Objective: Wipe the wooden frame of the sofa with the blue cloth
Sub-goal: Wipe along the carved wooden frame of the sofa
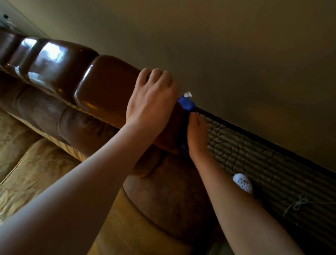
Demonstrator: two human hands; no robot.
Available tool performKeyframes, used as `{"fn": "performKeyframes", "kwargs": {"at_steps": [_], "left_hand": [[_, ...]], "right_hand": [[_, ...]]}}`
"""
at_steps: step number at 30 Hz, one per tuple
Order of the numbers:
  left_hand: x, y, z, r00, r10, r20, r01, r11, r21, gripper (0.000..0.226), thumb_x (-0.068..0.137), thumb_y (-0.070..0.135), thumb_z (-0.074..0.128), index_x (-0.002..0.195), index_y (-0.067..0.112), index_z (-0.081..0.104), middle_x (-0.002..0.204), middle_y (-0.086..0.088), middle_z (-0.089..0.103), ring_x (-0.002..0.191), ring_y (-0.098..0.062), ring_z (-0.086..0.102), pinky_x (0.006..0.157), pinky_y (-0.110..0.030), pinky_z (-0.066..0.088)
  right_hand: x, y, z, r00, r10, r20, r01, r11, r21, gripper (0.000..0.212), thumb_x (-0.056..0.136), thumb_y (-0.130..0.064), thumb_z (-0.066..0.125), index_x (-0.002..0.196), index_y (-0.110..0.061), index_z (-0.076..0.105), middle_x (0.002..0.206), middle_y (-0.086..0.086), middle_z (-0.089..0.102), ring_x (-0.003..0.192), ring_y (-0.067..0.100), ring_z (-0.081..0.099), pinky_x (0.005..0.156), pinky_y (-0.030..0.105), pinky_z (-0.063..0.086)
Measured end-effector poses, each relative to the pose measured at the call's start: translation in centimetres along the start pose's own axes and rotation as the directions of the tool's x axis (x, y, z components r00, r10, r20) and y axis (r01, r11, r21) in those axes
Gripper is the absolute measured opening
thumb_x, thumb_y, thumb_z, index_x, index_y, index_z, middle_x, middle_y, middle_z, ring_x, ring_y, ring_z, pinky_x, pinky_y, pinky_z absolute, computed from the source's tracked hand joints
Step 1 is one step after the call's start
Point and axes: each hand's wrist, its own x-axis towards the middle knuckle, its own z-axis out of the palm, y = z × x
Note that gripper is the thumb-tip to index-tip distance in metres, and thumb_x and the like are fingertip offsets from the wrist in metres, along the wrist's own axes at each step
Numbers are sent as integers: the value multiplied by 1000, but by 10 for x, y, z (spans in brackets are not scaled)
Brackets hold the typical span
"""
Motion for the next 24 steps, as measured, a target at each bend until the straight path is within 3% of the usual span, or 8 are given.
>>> {"fn": "performKeyframes", "kwargs": {"at_steps": [6, 9, 11, 13, 15, 17, 20, 24], "left_hand": [[-6, -4, -3, 989, -118, -92, 90, 960, -267, 41, 82, 21, 29, 99, 9, 64, 103, -10, 61, 103, -30, 55, 96, -36, 35], [-6, -4, 0, 981, -131, -142, 87, 956, -280, 27, 84, 14, 43, 99, 8, 64, 101, -11, 61, 100, -30, 56, 94, -37, 36], [-4, -4, 2, 976, -123, -177, 66, 952, -298, 33, 80, 9, 37, 98, 7, 64, 99, -11, 62, 98, -31, 57, 91, -34, 35], [-4, -4, 3, 974, -117, -196, 49, 946, -321, 40, 75, 9, 31, 96, 8, 64, 97, -10, 61, 96, -31, 57, 88, -32, 33], [-3, -5, 5, 975, -115, -191, 48, 945, -323, 39, 73, 9, 29, 91, 8, 64, 95, -9, 62, 94, -30, 58, 86, -33, 35], [-3, -5, 4, 974, -114, -197, 45, 945, -323, 39, 73, 9, 28, 87, 9, 64, 92, -8, 62, 92, -28, 58, 84, -34, 39], [-3, -4, 2, 974, -99, -205, 20, 934, -357, 39, 74, 10, 25, 84, 9, 63, 89, -7, 62, 90, -28, 58, 82, -33, 39], [-8, -1, -2, 966, -106, -236, 3, 917, -400, 38, 74, 11, 27, 82, 8, 64, 88, -8, 63, 88, -28, 59, 81, -36, 44]], "right_hand": [[-47, -34, 26, 915, -402, -43, 403, 899, 168, 24, 94, -16, 42, 100, -31, 60, 102, -6, 64, 98, 12, 60, 89, 36, 48], [-36, -36, 29, 827, -556, -88, 561, 826, 56, 23, 92, -12, 42, 98, -13, 64, 93, -5, 63, 85, 8, 58, 81, 28, 47], [-1, -30, 22, 892, -452, -31, 451, 892, -39, 25, 95, -11, 42, 103, -3, 65, 94, 4, 64, 84, 9, 55, 77, 23, 44], [39, -16, 11, 979, -130, 154, 154, 976, -153, 28, 100, -13, 39, 105, -3, 64, 96, 9, 61, 88, 14, 54, 75, 25, 42], [64, 5, 5, 962, 145, 230, -73, 953, -295, 32, 102, -17, 34, 98, -5, 63, 93, 9, 58, 89, 22, 56, 74, 32, 43], [68, 25, 5, 962, 188, 196, -115, 936, -333, 34, 101, -21, 33, 108, 1, 58, 102, 13, 58, 101, 29, 57, 90, 41, 45], [35, 24, 6, 977, 165, 136, -139, 974, -179, 38, 102, -23, 33, 127, 0, 49, 122, 16, 57, 114, 32, 54, 94, 39, 43], [-41, 5, 10, 970, 228, 87, -241, 953, 185, 30, 102, -13, 30, 130, -15, 39, 118, 2, 53, 96, 14, 56, 87, 25, 41]]}}
